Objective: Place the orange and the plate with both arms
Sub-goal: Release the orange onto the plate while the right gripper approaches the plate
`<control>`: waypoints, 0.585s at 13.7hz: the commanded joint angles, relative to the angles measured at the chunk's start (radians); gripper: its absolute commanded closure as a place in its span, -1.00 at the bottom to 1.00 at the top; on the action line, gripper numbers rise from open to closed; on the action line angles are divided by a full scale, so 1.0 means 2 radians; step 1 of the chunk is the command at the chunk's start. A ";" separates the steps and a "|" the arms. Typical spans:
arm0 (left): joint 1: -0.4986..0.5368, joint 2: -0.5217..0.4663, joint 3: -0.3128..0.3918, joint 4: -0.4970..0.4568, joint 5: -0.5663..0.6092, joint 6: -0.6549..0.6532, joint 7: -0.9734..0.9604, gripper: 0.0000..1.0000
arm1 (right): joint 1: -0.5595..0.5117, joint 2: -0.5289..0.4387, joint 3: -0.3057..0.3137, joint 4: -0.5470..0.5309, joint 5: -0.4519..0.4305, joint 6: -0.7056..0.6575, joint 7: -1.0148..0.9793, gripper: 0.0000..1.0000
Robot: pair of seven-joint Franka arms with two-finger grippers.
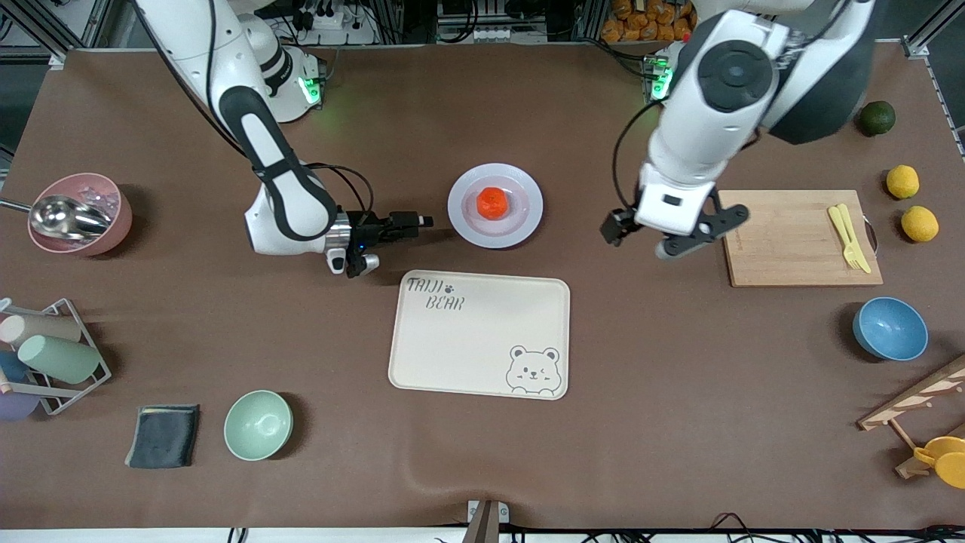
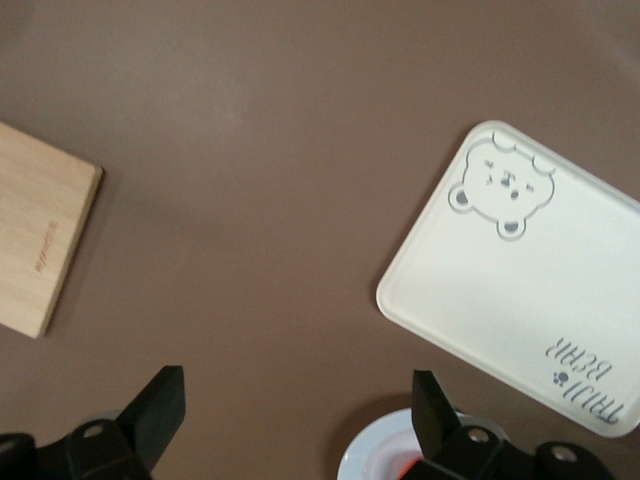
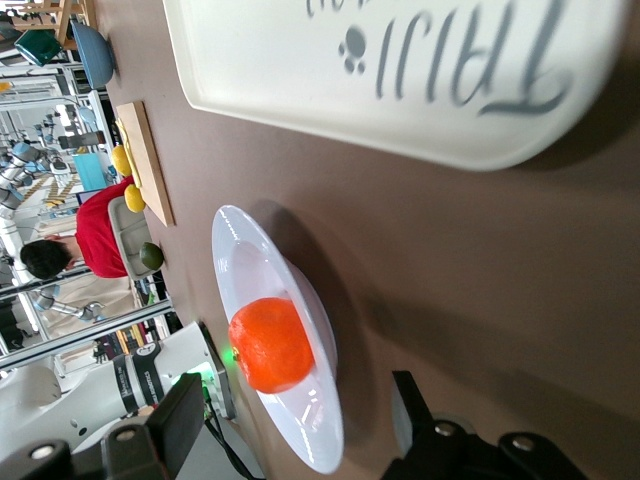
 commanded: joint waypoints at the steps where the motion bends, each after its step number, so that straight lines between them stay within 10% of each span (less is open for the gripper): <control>1: 0.041 0.003 -0.004 0.031 0.009 -0.013 0.051 -1.00 | 0.028 0.002 -0.004 -0.001 0.034 0.025 -0.011 -0.65; 8: 0.090 -0.028 0.066 0.090 -0.010 -0.068 0.298 -1.00 | 0.065 0.012 -0.004 -0.006 0.084 0.039 -0.023 -0.39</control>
